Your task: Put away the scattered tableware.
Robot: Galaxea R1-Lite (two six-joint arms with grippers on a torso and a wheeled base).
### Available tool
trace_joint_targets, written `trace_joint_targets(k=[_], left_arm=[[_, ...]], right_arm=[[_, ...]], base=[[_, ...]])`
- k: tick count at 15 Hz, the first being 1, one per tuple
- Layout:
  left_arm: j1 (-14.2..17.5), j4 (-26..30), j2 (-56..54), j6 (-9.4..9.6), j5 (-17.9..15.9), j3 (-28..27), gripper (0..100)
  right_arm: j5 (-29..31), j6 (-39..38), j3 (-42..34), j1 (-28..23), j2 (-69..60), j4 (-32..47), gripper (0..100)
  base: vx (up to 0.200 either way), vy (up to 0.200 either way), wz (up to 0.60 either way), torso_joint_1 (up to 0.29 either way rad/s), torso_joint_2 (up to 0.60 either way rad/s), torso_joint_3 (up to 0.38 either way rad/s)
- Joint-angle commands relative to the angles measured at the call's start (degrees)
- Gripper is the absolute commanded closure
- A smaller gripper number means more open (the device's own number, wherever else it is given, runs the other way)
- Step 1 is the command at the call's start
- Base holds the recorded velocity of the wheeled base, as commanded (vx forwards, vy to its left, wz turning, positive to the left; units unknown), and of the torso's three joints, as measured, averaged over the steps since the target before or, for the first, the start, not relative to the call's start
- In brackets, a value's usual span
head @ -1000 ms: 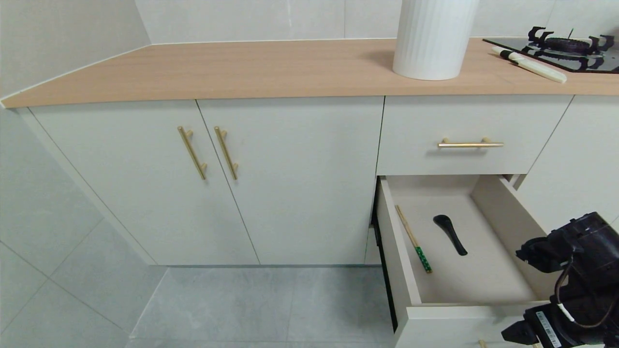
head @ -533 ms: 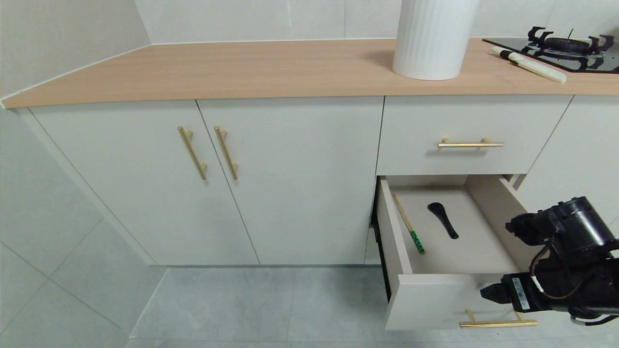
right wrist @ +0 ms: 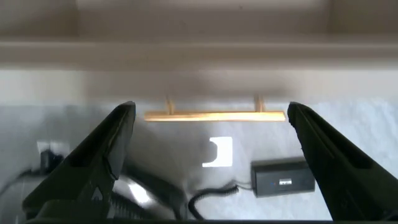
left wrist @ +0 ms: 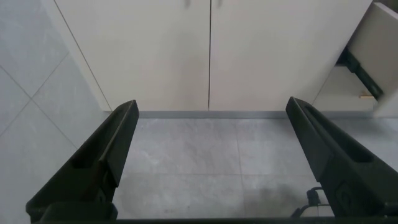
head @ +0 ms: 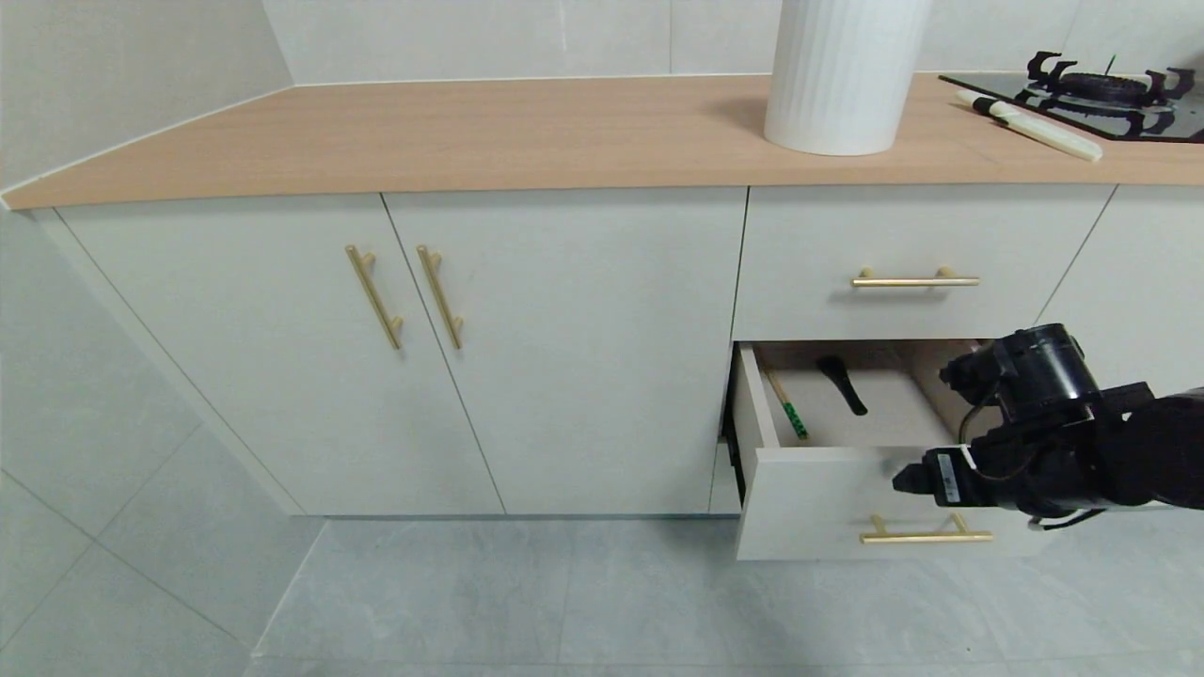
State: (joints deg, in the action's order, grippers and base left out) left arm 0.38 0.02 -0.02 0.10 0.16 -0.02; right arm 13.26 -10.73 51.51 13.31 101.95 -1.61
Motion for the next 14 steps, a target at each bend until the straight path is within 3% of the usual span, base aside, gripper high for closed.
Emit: trace_joint_targets(k=[1,5,14], left_arm=[[0.0,0.0,0.0,-0.01,0.0,0.0,0],[0.1,0.0,0.0,-0.01,0.0,0.0,0],[0.1,0.0,0.0,-0.01,0.0,0.0,0]], right_arm=[[-0.3,0.1,7.2,-2.9,6.9,-1.1,0],[-0.3,-0.2,9.3,-3.4,10.4,-7.2,0],[0.4,-2.9,6.8,-3.7,17.3,-31.1,0]], base=[[0.0,0.0,0.0,0.0,0.0,0.0],[0.0,0.0,0.0,0.0,0.0,0.0],[0.0,0.0,0.0,0.0,0.0,0.0]])
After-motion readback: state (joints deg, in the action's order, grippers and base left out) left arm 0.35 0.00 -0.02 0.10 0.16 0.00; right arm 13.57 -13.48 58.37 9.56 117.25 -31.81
